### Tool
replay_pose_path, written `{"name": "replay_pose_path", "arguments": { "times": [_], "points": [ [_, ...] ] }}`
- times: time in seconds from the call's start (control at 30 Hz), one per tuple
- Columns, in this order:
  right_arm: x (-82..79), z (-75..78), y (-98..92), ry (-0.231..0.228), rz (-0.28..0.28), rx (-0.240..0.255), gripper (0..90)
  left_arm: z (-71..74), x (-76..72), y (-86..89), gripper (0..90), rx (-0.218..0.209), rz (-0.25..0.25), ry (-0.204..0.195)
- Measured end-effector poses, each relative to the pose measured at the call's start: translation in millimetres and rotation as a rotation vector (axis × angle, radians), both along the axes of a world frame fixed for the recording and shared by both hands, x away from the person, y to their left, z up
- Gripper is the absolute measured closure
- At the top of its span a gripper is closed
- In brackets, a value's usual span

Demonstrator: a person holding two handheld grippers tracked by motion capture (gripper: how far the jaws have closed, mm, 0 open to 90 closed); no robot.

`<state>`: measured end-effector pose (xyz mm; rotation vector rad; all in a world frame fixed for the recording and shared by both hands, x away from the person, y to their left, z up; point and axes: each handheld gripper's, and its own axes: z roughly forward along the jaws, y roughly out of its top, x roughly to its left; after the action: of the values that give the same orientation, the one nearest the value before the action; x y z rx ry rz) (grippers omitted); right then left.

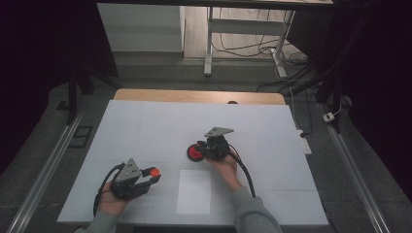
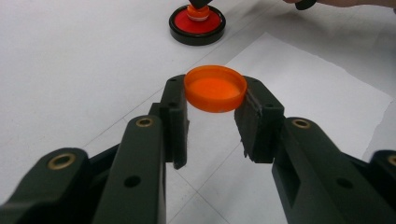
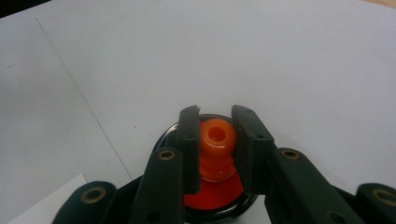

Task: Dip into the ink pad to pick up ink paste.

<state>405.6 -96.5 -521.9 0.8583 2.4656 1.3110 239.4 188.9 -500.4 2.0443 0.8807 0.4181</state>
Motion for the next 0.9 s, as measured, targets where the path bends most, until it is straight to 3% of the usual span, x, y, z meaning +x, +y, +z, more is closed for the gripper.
{"name": "replay_pose_path", "arguments": {
  "times": [0.33, 0.9],
  "points": [
    [-4.6, -2.4, 2.6, -0.036, -0.010, -0.010, 72.9, 1.2, -0.7, 0.3, 64.6, -0.002, 0.001, -0.004],
    [-9.7, -8.6, -1.0, -0.079, -0.017, 0.019, 73.0, 2.4, -1.3, 0.8, 64.6, -0.004, 0.000, -0.008]
  ]
}}
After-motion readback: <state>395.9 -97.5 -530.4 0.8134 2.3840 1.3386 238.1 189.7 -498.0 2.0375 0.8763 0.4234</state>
